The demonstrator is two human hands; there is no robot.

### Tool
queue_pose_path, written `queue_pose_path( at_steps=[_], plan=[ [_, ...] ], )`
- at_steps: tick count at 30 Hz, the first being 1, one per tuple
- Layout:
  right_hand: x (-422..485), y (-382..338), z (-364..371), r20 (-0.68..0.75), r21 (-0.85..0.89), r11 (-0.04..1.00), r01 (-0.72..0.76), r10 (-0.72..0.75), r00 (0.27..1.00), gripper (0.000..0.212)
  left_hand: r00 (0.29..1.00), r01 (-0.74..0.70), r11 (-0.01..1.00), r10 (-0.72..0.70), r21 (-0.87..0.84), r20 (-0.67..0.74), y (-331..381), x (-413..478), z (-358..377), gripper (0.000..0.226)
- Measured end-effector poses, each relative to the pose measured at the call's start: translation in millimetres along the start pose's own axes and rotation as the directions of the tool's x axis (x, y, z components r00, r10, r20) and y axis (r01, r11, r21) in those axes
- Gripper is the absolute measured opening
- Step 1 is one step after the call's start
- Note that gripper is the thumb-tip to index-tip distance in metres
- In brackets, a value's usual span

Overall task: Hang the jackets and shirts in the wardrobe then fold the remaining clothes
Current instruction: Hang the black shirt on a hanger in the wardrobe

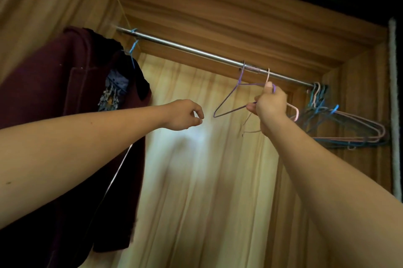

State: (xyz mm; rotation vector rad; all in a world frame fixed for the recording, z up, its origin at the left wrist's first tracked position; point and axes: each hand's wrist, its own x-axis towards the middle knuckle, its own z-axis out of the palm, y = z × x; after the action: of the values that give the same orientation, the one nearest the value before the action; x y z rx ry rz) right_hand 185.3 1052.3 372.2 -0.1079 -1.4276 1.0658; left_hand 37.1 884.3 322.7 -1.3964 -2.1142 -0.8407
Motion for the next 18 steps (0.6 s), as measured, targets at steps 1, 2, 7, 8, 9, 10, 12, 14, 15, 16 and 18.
queue_pose_path(
  at_steps=[1, 2, 7, 8, 9, 10, 12, 14, 15, 16, 18],
  plan=[
    [1.0, -0.1, 0.7, -0.014, 0.017, 1.000, 0.024, -0.024, 1.000, 0.033, 1.000, 0.002, 1.000, -0.002, 0.000, -0.004, -1.0, 0.1, -1.4, 0.022],
    [0.2, -0.7, 1.2, -0.020, 0.032, 0.998, 0.054, -0.053, 0.998, 0.029, 1.000, 0.006, 1.000, -0.006, -0.002, -0.008, -2.6, 0.6, -2.7, 0.021],
    [-8.5, -2.1, 1.0, -0.033, 0.064, 0.966, 0.252, -0.251, 0.968, 0.030, 0.999, 0.012, 1.000, -0.013, -0.012, -0.052, -6.6, 2.3, -6.5, 0.020],
    [-12.3, -2.7, 0.2, -0.030, 0.052, 0.956, 0.290, -0.289, 0.957, 0.029, 0.998, 0.016, 1.000, -0.017, -0.016, -0.062, -7.4, 2.4, -6.6, 0.022],
    [-15.6, -3.1, -0.9, -0.026, 0.035, 0.947, 0.319, -0.318, 0.948, 0.029, 0.997, 0.019, 1.000, -0.020, -0.017, -0.071, -8.2, 2.3, -6.6, 0.024],
    [-19.6, -3.6, -1.9, -0.022, 0.019, 0.939, 0.342, -0.342, 0.939, 0.030, 0.996, 0.029, 0.999, -0.030, -0.017, -0.080, -10.0, 2.6, -6.3, 0.027],
    [-24.7, -3.7, -4.7, -0.013, 0.003, 0.928, 0.372, -0.372, 0.928, 0.030, 0.993, 0.059, 0.998, -0.060, -0.020, -0.100, -15.0, 2.6, -5.6, 0.034],
    [-28.3, -3.2, -7.3, 0.008, 0.003, 0.928, 0.373, -0.373, 0.928, 0.030, 0.988, 0.111, 0.994, -0.113, -0.021, -0.109, -22.2, 2.9, -3.6, 0.044],
    [-29.8, -1.8, -8.4, 0.025, 0.012, 0.931, 0.365, -0.365, 0.931, 0.031, 0.983, 0.150, 0.988, -0.151, -0.020, -0.104, -26.6, 2.8, -2.1, 0.052],
    [-30.9, -0.1, -9.1, 0.047, 0.025, 0.936, 0.351, -0.352, 0.935, 0.032, 0.976, 0.195, 0.980, -0.197, -0.027, -0.094, -32.0, 2.7, -0.5, 0.060],
    [-32.1, 4.9, -10.3, 0.090, 0.067, 0.949, 0.307, -0.312, 0.946, 0.035, 0.956, 0.283, 0.955, -0.289, -0.086, -0.055, -42.6, 0.4, 3.0, 0.079]
  ],
)
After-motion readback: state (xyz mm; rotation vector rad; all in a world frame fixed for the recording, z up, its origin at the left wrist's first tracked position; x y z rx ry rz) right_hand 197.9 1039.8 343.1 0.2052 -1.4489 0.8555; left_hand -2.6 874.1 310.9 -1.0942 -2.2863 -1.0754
